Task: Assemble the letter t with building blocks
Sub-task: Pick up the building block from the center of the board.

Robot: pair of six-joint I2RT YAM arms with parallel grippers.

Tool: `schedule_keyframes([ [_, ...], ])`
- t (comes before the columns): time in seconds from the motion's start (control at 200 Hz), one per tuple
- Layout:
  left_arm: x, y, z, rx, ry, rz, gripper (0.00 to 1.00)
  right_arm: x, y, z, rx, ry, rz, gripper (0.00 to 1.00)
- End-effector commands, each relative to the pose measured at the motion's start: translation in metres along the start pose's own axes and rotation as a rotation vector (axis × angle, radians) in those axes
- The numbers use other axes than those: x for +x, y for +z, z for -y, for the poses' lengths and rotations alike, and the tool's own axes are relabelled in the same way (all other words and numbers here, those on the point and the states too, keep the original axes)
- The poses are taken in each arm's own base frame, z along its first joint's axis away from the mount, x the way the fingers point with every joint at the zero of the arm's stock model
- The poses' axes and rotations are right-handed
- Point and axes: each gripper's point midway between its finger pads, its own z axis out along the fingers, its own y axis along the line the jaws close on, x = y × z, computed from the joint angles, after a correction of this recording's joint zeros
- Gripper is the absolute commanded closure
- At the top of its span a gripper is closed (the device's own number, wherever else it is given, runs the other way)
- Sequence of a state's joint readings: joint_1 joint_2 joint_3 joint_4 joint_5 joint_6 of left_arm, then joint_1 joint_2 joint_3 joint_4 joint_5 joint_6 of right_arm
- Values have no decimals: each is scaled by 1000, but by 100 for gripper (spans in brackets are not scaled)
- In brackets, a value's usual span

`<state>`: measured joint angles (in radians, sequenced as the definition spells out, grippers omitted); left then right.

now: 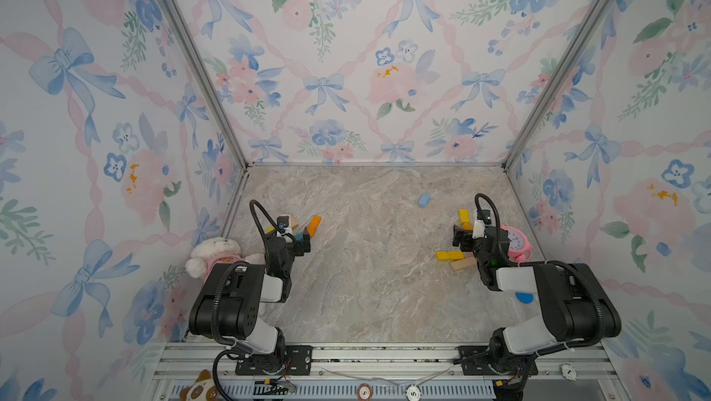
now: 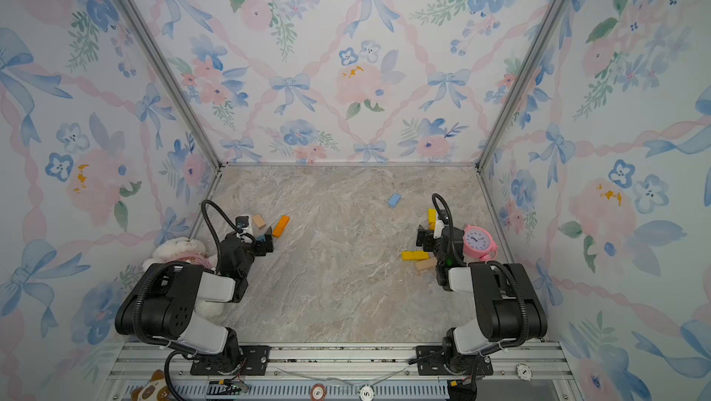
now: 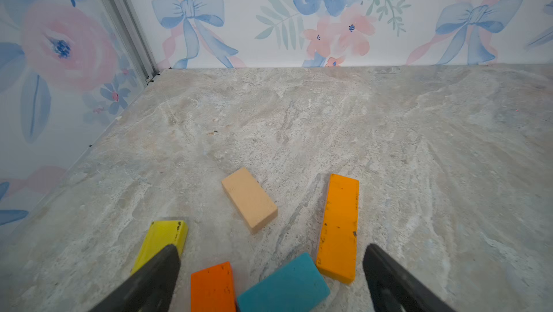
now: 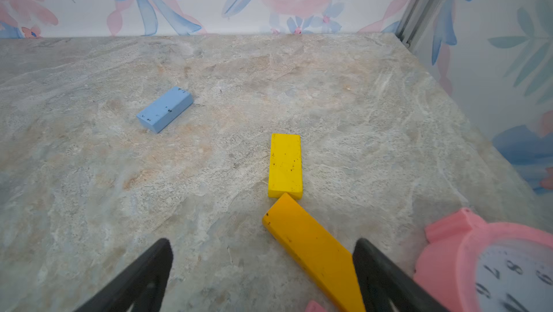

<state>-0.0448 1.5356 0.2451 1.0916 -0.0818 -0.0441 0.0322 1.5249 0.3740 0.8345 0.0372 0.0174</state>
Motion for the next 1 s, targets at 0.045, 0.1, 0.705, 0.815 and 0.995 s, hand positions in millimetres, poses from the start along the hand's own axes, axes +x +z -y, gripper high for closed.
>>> schedule_keyframes([
  [0.045, -14, 4, -6, -24, 14, 49, 2, -16, 5, 4, 7, -8, 50, 4],
  [0.1, -14, 4, -6, -23, 14, 51, 2, -16, 5, 4, 7, -7, 48, 4],
  [0.705, -14, 4, -6, -20, 12, 49, 2, -16, 5, 4, 2, -3, 48, 4],
  [0.815, -22, 2, -8, -29, 7, 73, 2, -30, 0, 7, 56, -11, 62, 4],
  [0.995, -91, -10, 4, -58, -92, 42, 9, -103, -64, -8, 162, -14, 40, 4],
])
